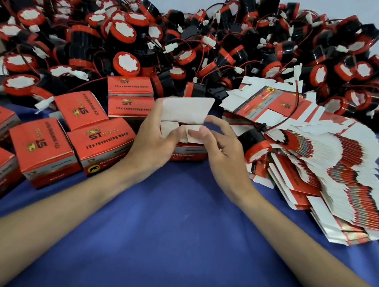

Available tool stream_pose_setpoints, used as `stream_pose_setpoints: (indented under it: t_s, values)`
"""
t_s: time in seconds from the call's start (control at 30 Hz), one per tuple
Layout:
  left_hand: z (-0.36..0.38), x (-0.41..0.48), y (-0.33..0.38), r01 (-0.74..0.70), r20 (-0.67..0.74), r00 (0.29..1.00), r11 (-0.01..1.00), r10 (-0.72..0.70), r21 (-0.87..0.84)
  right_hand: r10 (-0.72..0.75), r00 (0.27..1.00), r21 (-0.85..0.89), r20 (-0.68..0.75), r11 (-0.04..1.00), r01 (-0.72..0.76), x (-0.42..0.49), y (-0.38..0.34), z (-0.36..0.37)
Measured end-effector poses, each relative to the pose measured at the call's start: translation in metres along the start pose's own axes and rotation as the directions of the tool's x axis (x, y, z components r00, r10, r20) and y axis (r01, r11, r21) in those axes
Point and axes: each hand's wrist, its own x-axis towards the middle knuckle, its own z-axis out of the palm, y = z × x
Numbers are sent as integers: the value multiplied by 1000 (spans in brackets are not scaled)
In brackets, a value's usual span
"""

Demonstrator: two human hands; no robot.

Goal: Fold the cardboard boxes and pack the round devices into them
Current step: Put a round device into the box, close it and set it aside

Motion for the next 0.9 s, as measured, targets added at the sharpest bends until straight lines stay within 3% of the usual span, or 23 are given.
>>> stream_pose_setpoints:
  t_s: [0.17, 0.3, 0.47, 0.53, 0.67, 0.8, 0.9]
  values:
    - [-4, 0, 2, -57, 44, 997, 998, 56, 16, -54, 998, 134, -42, 989, 59, -3, -1, -1]
    - [-3, -1, 6, -112, 103, 990, 981, 96, 157, -32, 999, 141, 41, 990, 26, -2, -2, -3]
    - [-11, 0, 5, -131, 397, 917, 960, 23, 248, 55, 994, 31, 95, 998, -58, 4, 5, -4]
    - [-11, 0, 2, -153, 370, 928, 953, 46, 263, 65, 990, 61, 124, 995, -73, 5, 6, -6]
    - [-13, 0, 2, -32, 258, 966, 986, -12, 166, 104, 974, 351, 200, 921, -171, 2, 6, -12]
    - [-14, 0, 5, 12, 229, 973, 994, -37, 106, 4, 987, 231, 158, 972, -40, 1, 5, -11]
    - [-14, 0, 5, -19, 236, 972, 995, -5, 99, -12, 988, 226, 154, 974, -23, 2, 7, -15]
